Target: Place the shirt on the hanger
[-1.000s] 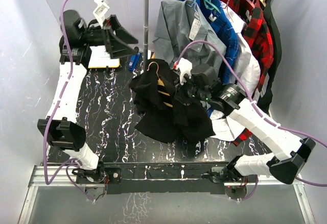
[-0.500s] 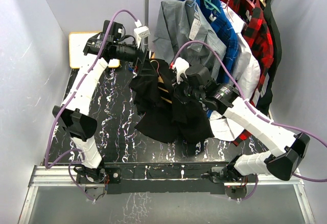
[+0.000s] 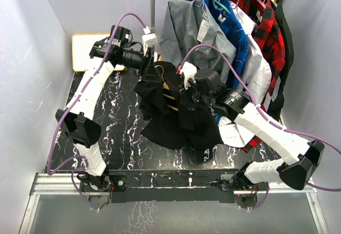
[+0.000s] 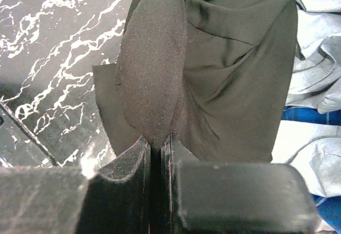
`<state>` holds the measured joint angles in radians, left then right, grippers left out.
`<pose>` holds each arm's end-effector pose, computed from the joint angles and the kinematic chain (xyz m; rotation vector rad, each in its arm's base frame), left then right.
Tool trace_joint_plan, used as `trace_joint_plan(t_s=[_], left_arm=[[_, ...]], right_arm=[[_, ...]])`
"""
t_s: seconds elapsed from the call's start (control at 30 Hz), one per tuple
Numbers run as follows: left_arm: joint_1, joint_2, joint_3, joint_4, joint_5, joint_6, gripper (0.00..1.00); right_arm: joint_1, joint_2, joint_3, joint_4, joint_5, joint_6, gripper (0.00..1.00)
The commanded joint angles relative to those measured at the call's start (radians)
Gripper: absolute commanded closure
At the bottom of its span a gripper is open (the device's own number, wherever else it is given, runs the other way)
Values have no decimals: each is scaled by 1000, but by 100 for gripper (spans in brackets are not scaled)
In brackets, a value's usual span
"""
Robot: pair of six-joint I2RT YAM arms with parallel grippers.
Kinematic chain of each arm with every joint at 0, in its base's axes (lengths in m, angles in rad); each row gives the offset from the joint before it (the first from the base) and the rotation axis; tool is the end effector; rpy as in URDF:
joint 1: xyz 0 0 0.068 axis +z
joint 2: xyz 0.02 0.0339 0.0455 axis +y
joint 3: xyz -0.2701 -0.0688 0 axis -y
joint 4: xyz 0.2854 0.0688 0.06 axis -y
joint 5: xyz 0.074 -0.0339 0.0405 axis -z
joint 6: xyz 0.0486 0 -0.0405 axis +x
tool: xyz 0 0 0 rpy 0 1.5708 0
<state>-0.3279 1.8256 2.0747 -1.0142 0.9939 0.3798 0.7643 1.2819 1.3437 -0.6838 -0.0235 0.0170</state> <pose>0.3868 -0.1746 0.4338 1.1767 1.7921 -1.1094 0.2330 0.2249 0.3785 -0.8270 2.0723 0.4605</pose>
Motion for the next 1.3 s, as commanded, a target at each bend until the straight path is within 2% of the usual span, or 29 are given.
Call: trace_joint_plan(t_s=[0.0,0.07,0.13,0.17,0.2,0.23,0.33,0.43,0.53,0.63,0.67,0.7,0.73,0.77,0.8,0.83,0.97,1.1,1.17,1.2,1.27], left_arm=[[-2,-47,-28,-8,139,120,53],[-2,-54,-28,-55,178,243,51],[-2,-69,-43,-90,195,362,55],[-2,-78,-55,-92,196,407,69],[-2,-88,-69,-94,191,460,98],[-2,-103,-96,-59,183,476,100],[-3,-161,-191,-28,169,616,100],[-2,-202,-256,-124,203,917,100],[-2,-185,-247,-278,203,1237,100],[-4,-135,-180,-410,169,1427,100],[-6,-117,-159,-421,154,1446,100],[-9,-102,-140,-419,146,1437,97],[-8,-97,-124,-409,144,1403,68],[-8,-98,-115,-381,144,1344,28],[-8,-104,-113,-350,144,1288,5],[-8,-117,-117,-310,142,1233,2],[-8,-214,-185,-130,44,1048,2],[6,-295,-264,73,-211,855,2],[33,-327,-307,246,-389,666,2],[39,-346,-350,423,-605,518,2],[53,-341,-322,484,-872,392,2]], right_arm=[[5,-55,2,67,-75,-11,100],[4,-73,-14,67,-117,-15,100],[4,-100,-37,76,-155,-17,100],[4,-123,-47,78,-171,-18,100],[3,-136,-55,77,-184,-19,100],[4,-151,-63,75,-188,-16,100],[1,-185,-83,75,-210,0,100],[1,-196,-90,66,-224,11,100],[1,-196,-93,53,-240,12,100],[0,-192,-85,39,-246,7,100],[1,-189,-80,35,-242,6,100],[0,-187,-76,30,-233,6,100],[1,-186,-73,28,-224,7,100],[0,-184,-71,26,-215,8,100],[0,-185,-70,25,-203,9,100],[1,-186,-71,23,-193,8,100],[1,-189,-69,13,-139,4,100],[1,-191,-43,12,-44,12,100],[1,-197,-20,27,23,28,100],[1,-200,-5,40,72,38,100],[0,-205,21,72,177,48,100]])
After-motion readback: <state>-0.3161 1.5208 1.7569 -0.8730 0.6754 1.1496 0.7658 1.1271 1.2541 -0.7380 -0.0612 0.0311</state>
